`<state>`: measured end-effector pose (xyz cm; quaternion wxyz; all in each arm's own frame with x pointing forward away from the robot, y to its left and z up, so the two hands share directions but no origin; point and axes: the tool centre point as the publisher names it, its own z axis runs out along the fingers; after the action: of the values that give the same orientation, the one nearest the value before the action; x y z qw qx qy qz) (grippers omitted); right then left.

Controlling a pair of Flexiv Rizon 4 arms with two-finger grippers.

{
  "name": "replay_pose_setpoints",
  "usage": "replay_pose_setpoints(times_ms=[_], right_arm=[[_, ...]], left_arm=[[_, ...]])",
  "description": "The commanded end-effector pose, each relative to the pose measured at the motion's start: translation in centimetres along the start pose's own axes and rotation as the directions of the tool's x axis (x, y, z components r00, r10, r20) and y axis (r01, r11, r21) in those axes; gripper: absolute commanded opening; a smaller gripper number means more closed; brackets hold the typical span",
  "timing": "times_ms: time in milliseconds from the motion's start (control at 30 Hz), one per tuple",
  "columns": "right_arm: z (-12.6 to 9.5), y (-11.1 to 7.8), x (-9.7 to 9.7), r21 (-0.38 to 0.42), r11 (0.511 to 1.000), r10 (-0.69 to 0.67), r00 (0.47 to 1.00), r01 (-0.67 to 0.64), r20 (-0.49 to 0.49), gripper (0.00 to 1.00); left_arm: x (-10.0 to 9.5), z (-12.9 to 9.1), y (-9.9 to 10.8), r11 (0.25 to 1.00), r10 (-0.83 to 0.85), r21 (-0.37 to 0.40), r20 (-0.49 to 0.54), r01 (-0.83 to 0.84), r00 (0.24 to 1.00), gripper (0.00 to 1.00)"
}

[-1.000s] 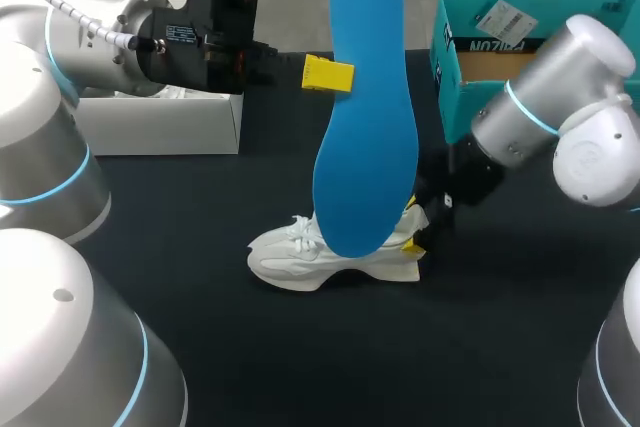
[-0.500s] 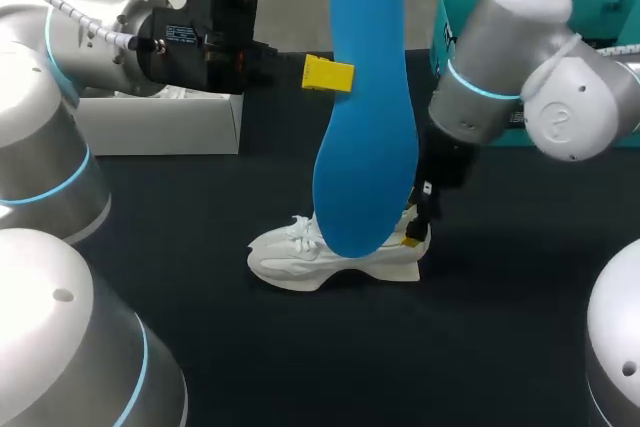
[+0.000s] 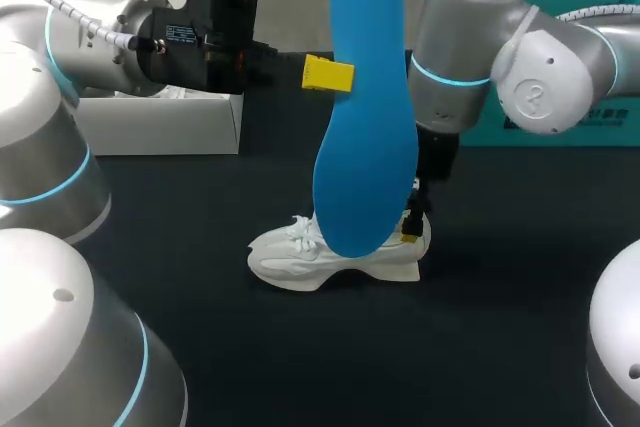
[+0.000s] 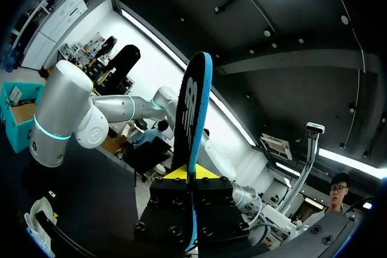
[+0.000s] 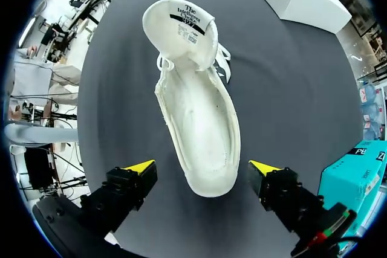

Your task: Take the shoe out of the shoebox, open the shoe tongue, remove and reinsert the insole, then place the shoe into the shoebox

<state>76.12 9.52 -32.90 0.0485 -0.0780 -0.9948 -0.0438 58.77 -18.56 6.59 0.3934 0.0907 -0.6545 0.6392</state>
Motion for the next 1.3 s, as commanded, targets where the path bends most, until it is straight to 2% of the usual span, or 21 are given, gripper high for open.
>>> replay_pose_setpoints(times_ms=[33,800,900,1033,1300], right_arm=[[-0.6,0.3,0.4,0.044,0.999,-0.008,1.0,0.008,0.009,1.0],[-0.6,0.2,0.3,0.046,0.999,-0.006,1.0,0.005,0.01,1.0],[-0.1,1.2,-1.2,0.085,0.996,0.018,1.0,-0.019,0.018,1.0],[0.8,2.6,-2.8,0.097,0.995,0.009,0.999,-0.012,0.035,1.0],[2.4,5.9,-5.5,0.091,0.993,-0.083,0.996,0.079,0.039,1.0]], left_arm=[[-0.2,0.1,0.0,1.0,0.001,-0.001,-0.003,-0.001,1.0,0.0],[-0.2,0.1,0.0,1.0,0.001,-0.001,-0.003,-0.001,1.0,0.0],[-0.2,0.1,0.0,1.0,0.001,-0.001,-0.003,-0.001,1.0,0.0],[-0.2,0.1,0.0,1.0,0.001,-0.001,-0.003,-0.001,1.0,0.0],[-0.2,0.1,0.0,1.0,0.001,-0.001,-0.003,-0.001,1.0,0.0]])
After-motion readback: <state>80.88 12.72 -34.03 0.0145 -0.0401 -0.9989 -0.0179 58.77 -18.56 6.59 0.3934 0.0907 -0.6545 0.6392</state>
